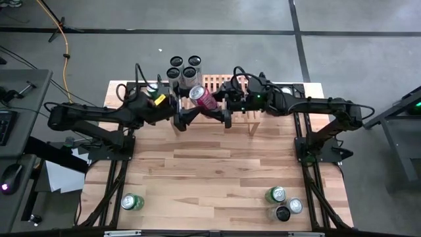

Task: Place canned beverage on shelf
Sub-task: Put the bottom red soda can on the shelf

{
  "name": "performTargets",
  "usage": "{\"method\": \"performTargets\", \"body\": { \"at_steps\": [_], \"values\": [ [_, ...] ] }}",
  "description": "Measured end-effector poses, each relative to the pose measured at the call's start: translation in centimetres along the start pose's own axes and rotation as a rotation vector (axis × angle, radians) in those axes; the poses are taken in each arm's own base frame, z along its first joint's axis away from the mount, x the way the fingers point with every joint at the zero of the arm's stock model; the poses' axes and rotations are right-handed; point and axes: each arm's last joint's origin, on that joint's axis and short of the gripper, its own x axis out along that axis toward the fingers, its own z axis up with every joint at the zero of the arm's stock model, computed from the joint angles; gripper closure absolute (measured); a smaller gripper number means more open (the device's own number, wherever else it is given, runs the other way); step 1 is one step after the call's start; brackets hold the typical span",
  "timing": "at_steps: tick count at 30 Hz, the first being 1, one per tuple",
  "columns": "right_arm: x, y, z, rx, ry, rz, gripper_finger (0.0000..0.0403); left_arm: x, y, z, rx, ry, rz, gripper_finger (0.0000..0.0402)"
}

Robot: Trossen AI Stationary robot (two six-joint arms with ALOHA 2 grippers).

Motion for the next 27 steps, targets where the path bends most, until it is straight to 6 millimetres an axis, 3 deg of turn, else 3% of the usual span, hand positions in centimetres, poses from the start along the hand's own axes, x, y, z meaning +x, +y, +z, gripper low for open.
{"method": "performTargets", "body": {
  "at_steps": [12,21,27],
  "values": [
    [0.0,0.0,0.1,0.002,-0.019,0.011,0.0097,0.2,-0.1,0.5,0.042,0.015,0.006,0.0111],
    [0.0,0.2,0.7,-0.007,-0.076,0.023,0.0097,0.2,-0.1,-0.2,-0.005,0.065,-0.019,0.0054],
    [-0.1,0.3,1.2,-0.015,-0.129,0.038,0.0097,0.2,-0.2,0.1,-0.012,0.046,-0.026,0.0043]
  ]
}}
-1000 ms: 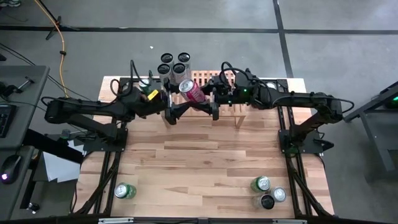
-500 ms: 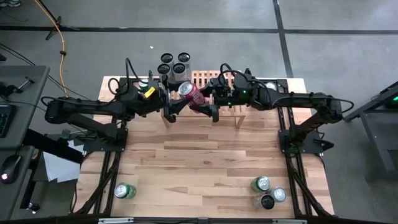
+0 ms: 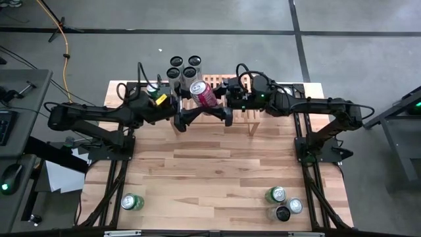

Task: Place canned beverage on shelf
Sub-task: Put the bottom red soda can on the shelf

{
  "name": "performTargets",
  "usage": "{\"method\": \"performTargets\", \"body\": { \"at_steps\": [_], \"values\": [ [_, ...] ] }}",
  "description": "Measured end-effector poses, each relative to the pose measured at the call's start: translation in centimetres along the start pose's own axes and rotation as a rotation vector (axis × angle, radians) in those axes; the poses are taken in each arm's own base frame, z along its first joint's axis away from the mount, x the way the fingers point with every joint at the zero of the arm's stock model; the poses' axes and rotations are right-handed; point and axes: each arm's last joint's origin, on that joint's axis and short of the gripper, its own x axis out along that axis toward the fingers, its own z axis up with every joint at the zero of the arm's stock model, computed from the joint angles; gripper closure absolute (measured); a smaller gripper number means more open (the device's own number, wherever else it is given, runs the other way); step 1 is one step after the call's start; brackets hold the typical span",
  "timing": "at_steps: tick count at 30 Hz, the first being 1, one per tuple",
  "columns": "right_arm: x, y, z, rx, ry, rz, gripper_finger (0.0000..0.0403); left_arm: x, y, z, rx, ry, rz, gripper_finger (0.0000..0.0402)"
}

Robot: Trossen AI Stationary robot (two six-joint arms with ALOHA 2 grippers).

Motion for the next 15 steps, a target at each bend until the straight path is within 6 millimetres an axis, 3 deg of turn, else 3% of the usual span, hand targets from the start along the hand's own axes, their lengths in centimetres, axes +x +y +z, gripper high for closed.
{"method": "performTargets", "body": {
  "at_steps": [7,15],
  "values": [
    [0.0,0.1,-0.3,0.010,0.030,-0.006,0.0097,0.0,0.0,0.4,0.028,-0.047,0.000,0.0041],
    [0.1,0.5,-0.5,0.010,0.041,0.008,0.0097,0.8,0.0,-0.6,0.000,-0.051,-0.020,0.0041]
  ]
}}
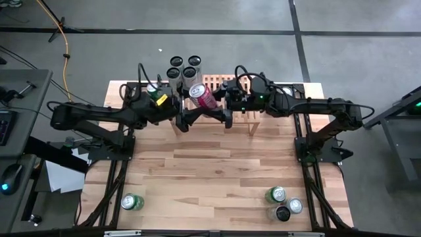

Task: Place canned beverage on shelf
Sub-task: Put the bottom red soda can on the shelf

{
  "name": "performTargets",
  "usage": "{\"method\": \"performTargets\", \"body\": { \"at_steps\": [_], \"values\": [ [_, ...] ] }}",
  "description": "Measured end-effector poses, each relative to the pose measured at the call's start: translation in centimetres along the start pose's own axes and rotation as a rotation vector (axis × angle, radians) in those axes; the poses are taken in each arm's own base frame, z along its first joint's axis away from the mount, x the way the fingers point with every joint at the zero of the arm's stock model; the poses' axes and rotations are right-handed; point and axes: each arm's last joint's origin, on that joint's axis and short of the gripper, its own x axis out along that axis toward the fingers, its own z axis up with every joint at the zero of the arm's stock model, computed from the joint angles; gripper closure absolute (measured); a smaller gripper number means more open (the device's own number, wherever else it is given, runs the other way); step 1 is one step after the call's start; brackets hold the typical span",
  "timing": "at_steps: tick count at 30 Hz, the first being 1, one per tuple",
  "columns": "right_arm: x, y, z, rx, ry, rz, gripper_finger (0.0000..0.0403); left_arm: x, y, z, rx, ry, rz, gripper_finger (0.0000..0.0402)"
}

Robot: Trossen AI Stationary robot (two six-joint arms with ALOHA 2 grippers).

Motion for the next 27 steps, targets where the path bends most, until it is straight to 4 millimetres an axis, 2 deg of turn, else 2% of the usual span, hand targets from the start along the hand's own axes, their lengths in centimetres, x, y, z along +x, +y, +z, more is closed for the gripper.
{"method": "performTargets", "body": {
  "at_steps": [8,14,17,23,27],
  "values": [
    [0.0,0.1,-0.2,0.003,0.017,-0.001,0.0097,0.3,0.1,-0.3,-0.008,-0.020,0.011,0.0048],
    [0.0,0.1,-0.2,0.001,0.024,0.020,0.0098,0.3,0.1,-0.4,0.003,-0.012,0.024,0.0119],
    [0.0,0.1,-0.3,-0.006,0.030,0.029,0.0102,0.2,0.1,-0.3,0.028,-0.008,0.036,0.0119],
    [-0.9,-0.3,-0.2,-0.009,0.093,-0.010,0.0021,-0.3,0.6,-0.1,0.097,0.050,0.097,0.0119],
    [-2.7,-0.5,0.8,0.005,0.137,-0.038,0.0021,-1.1,1.0,0.1,0.135,0.139,0.173,0.0119]
  ]
}}
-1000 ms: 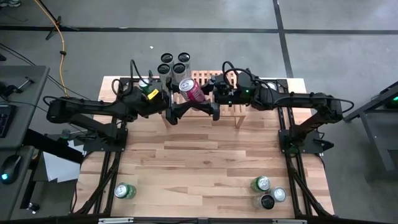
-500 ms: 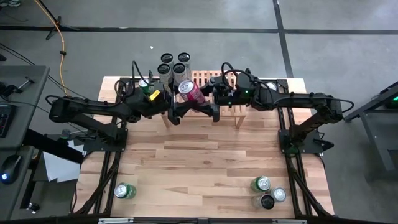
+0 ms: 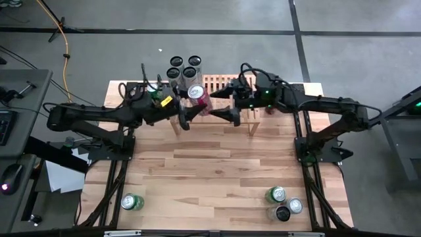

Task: Place canned beverage on shelf
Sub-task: Put the bottom red soda can on the shelf

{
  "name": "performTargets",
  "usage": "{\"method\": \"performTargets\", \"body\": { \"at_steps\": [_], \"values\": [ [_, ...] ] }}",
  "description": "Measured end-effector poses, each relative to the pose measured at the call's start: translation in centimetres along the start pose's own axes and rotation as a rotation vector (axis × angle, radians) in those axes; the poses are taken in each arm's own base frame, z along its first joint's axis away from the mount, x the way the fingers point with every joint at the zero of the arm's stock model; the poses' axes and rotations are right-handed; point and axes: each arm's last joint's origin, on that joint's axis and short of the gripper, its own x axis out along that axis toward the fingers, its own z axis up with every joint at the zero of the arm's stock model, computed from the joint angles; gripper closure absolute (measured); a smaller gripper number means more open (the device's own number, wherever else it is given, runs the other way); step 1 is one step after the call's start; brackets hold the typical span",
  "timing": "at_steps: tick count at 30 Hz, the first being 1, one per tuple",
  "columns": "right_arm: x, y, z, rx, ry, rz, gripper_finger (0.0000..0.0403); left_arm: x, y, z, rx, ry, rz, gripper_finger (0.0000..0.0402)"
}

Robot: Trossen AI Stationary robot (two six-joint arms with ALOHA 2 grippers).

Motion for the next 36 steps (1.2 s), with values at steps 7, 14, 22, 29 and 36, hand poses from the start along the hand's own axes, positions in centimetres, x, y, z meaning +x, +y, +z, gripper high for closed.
{"method": "performTargets", "body": {
  "at_steps": [7,14,22,29,36],
  "values": [
    [-1.5,-0.8,1.0,0.124,-0.016,-0.142,0.0026,-0.5,0.8,-2.5,0.125,0.256,0.172,0.0119],
    [-0.3,-1.8,0.8,0.287,0.049,-0.370,0.0026,1.3,0.6,-5.2,0.166,0.434,0.212,0.0119],
    [0.6,-2.5,-0.3,0.375,0.139,-0.467,0.0025,4.6,0.0,-6.3,0.284,0.579,0.224,0.0119],
    [0.3,-2.8,-0.9,0.372,0.178,-0.579,0.0025,5.8,-0.1,-6.3,0.281,0.579,0.205,0.0119],
    [1.0,-2.8,-1.8,0.391,0.219,-0.586,0.0025,5.9,0.3,-6.5,0.278,0.593,0.205,0.0119]
  ]
}}
